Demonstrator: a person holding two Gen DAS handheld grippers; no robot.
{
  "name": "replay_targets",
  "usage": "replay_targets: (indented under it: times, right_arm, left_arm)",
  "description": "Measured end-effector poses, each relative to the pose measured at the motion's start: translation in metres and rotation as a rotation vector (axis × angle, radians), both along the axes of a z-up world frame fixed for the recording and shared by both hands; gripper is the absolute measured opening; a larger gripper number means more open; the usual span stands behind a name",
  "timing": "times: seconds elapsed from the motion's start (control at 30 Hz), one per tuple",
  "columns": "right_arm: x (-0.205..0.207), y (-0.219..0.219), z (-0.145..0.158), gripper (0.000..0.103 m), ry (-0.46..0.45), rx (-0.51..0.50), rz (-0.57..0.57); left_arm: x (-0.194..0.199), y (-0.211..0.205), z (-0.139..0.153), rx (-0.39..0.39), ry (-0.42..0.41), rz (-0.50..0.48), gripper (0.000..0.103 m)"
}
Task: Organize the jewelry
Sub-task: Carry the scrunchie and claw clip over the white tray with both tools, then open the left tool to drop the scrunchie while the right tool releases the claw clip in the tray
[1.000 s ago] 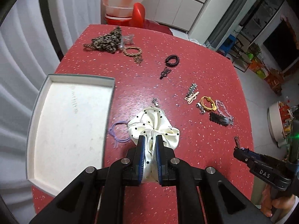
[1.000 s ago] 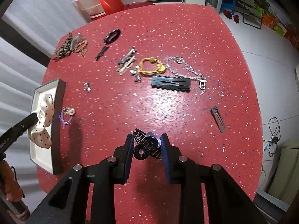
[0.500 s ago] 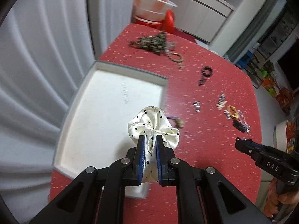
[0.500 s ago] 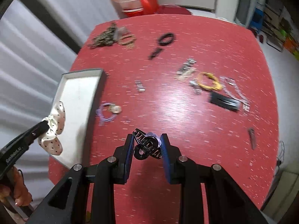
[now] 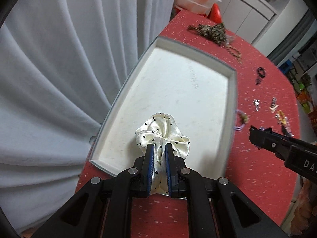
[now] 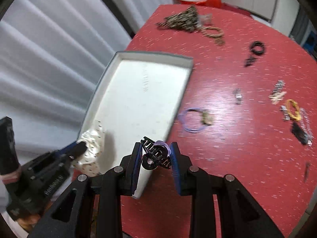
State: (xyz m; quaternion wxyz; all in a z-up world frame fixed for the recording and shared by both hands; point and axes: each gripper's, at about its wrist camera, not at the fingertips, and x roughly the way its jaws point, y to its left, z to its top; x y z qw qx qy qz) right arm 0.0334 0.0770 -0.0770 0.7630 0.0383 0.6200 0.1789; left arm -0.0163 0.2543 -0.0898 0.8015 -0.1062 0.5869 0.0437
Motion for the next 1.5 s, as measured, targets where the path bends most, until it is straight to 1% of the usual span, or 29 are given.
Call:
replay_targets:
  times: [0.13,0.27,0.47,0.53,0.57,0.6,0.63,0.67,0.73,0.8,0.87,1.03,1.07,1.1,1.13,1.17,1.27,1.3,1.33,1.37,1.4,1.5]
  right_arm:
    - [0.005,0.026,-0.028,0.031,0.046,-0.011,0.035]
    - [0.011,0.043,-0.053,0.031,0.083,-0.034,0.057]
    - [0.013,0.055,-0.077,0.031,0.101,-0.083,0.093]
    - [0.013,0.054,-0.084,0.031,0.114,-0.092,0.095]
    - [0.012,0.053,-0.085,0.031,0.105,-0.090,0.096]
    - [0.013,0.055,-0.085,0.031,0.100,-0.093,0.101]
    - [0.012,0.055,-0.085,0.031,0.098,-0.099,0.108]
    - [0.012,0.055,-0.086,0.032,0.097,-0.100,0.112]
    - [0.012,0.053,-0.086,0.034,0.108,-0.088,0.107]
    - [0.015,0.051,-0.085,0.039,0.118,-0.077,0.094]
    - [0.020,0.046,-0.082,0.052,0.115,-0.053,0.084]
    - [0.026,0.036,-0.052,0.064,0.070,0.006,0.076]
    - [0.027,0.034,-0.046,0.067,0.058,0.017,0.071]
    - [0.027,0.031,-0.041,0.068,0.049,0.025,0.068]
    - [0.025,0.027,-0.034,0.070,0.042,0.031,0.063]
    - [0.025,0.022,-0.028,0.072,0.034,0.037,0.055]
    - [0.023,0.010,-0.014,0.073,0.023,0.041,0.033]
    - [0.022,0.004,-0.010,0.074,0.022,0.042,0.022]
    - [0.020,-0.004,-0.007,0.078,0.021,0.043,0.011]
    - [0.018,-0.012,-0.004,0.079,0.021,0.043,-0.001]
    - [0.013,-0.011,-0.003,0.079,0.020,0.040,-0.010]
    - [0.006,-0.032,0.000,0.080,0.022,0.025,-0.051]
  left_arm:
    - [0.002,0.009,-0.019,0.020,0.015,0.002,0.013]
    - [0.006,0.011,-0.035,0.044,0.030,0.001,0.013]
    - [0.007,0.010,-0.048,0.073,0.026,0.003,0.013]
    - [0.008,0.007,-0.051,0.093,0.025,-0.002,0.016]
    - [0.009,0.006,-0.051,0.100,0.024,-0.004,0.024]
    - [0.008,0.006,-0.052,0.111,0.021,-0.003,0.041]
    - [0.008,0.006,-0.051,0.121,0.016,0.001,0.052]
    - [0.008,0.006,-0.050,0.127,0.011,0.007,0.065]
    - [0.007,0.008,-0.050,0.138,0.007,0.017,0.065]
    - [0.007,0.009,-0.051,0.136,0.016,0.019,0.065]
    - [0.007,0.009,-0.052,0.142,0.021,0.015,0.065]
    - [0.004,0.008,-0.046,0.149,0.018,0.013,0.065]
    - [0.004,0.006,-0.045,0.153,0.014,0.013,0.069]
    - [0.004,0.005,-0.043,0.156,0.011,0.013,0.090]
    - [0.003,0.004,-0.040,0.164,0.002,0.016,0.099]
    - [0.004,0.002,-0.037,0.174,-0.010,0.020,0.103]
    - [0.004,-0.003,-0.032,0.183,-0.013,0.002,0.103]
    - [0.004,-0.005,-0.030,0.187,-0.014,-0.001,0.103]
    - [0.004,-0.007,-0.028,0.189,-0.014,-0.004,0.103]
    - [0.004,-0.010,-0.026,0.192,-0.014,-0.010,0.103]
    - [0.004,-0.012,-0.023,0.195,-0.016,-0.016,0.103]
    - [0.005,-0.022,-0.013,0.204,-0.027,-0.044,0.103]
